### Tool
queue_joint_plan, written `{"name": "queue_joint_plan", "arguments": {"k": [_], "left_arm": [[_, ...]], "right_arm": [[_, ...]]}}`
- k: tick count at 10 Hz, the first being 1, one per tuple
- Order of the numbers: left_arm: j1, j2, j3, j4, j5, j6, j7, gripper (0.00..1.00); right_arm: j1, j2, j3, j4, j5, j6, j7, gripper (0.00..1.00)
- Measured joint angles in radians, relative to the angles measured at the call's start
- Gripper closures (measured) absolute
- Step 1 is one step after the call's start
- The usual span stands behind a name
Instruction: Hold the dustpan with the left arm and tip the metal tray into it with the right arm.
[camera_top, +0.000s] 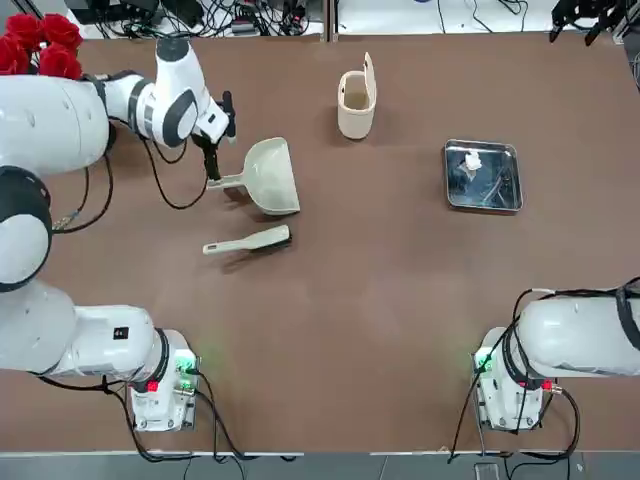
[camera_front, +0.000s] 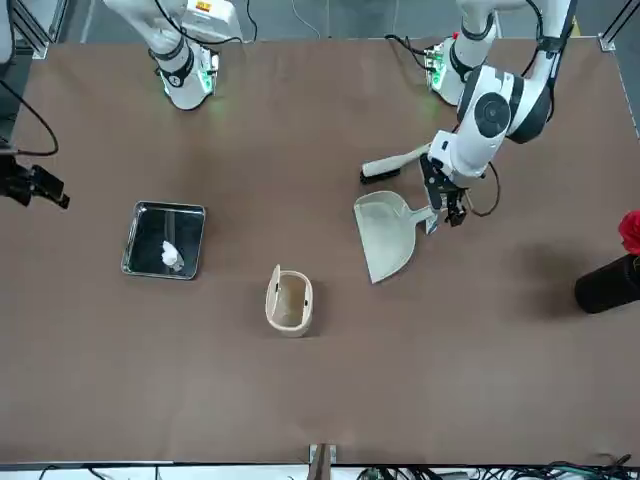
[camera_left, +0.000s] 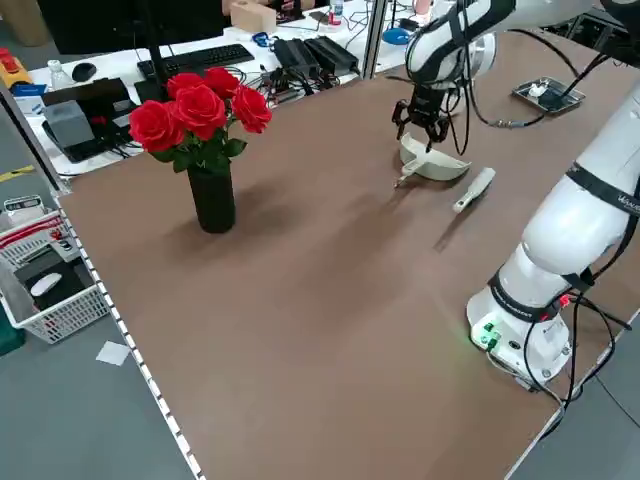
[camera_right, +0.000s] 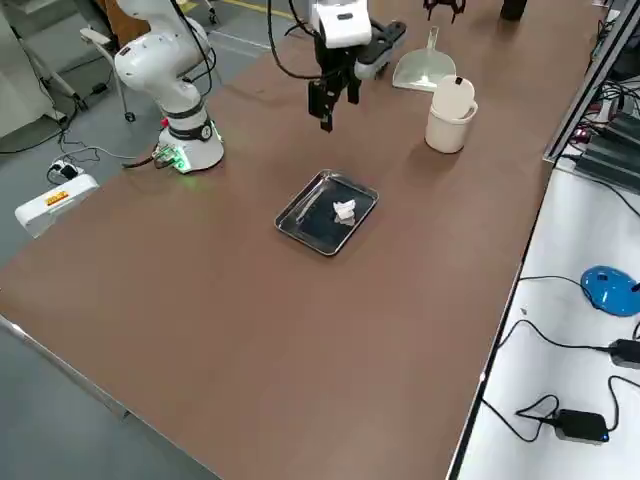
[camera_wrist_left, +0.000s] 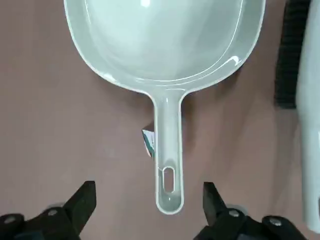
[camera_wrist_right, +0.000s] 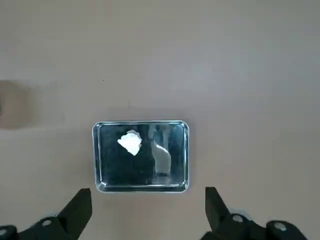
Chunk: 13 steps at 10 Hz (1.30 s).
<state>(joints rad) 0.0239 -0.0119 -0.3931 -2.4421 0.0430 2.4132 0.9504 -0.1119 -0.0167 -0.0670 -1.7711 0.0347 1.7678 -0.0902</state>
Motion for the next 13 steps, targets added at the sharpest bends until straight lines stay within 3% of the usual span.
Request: {"name": "queue_joint_plan", "arguments": {"k": [5, 8, 11, 13], "left_arm": [[0.01, 0.084, 0.0, -0.012, 0.046, 0.061, 0.0, 0.05], [0.012, 0.096, 0.0, -0.025, 0.056, 0.067, 0.0, 0.06], [0.025, 0.096, 0.0, -0.056, 0.058, 0.101, -0.001, 0.08], [0.034, 0.096, 0.0, -0.066, 0.058, 0.104, -0.009, 0.1]], "right_arm": [[-0.005, 0.146, -0.123, -0.034, 0.025, 0.136, -0.128, 0.0], [-0.006, 0.213, -0.139, -0.162, 0.043, 0.376, -0.186, 0.0], [-0.008, 0.255, -0.165, -0.262, 0.147, 0.455, -0.299, 0.0], [-0.011, 0.317, -0.173, -0.321, 0.191, 0.583, -0.381, 0.0]]}}
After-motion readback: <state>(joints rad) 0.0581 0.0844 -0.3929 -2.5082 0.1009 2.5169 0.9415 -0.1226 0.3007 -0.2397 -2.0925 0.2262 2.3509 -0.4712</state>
